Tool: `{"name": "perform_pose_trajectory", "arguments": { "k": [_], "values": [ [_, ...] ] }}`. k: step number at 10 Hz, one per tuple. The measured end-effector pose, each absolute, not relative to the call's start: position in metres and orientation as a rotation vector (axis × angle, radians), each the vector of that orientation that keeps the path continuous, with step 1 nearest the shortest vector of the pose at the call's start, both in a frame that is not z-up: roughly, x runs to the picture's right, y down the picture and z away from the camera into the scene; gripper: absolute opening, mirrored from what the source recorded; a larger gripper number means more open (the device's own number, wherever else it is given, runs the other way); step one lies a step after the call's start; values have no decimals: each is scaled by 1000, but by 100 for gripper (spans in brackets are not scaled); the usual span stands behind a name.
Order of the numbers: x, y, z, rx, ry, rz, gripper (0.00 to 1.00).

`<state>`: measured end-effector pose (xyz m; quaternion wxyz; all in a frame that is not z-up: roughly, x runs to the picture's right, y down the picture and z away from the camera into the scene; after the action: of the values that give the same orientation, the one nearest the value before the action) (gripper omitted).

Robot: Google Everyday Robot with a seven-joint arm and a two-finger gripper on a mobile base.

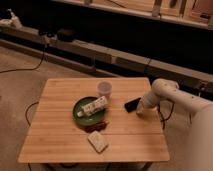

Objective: Push the eraser across the table

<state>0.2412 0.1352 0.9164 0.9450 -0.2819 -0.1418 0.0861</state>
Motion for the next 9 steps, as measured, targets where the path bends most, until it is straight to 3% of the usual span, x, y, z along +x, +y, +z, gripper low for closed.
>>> {"name": "perform_pose_trajectory", "arguments": {
  "k": [6, 9],
  "values": [
    [238, 92, 933, -488, -361, 264, 25],
    [220, 92, 939, -466, -416, 291, 25]
  ]
}}
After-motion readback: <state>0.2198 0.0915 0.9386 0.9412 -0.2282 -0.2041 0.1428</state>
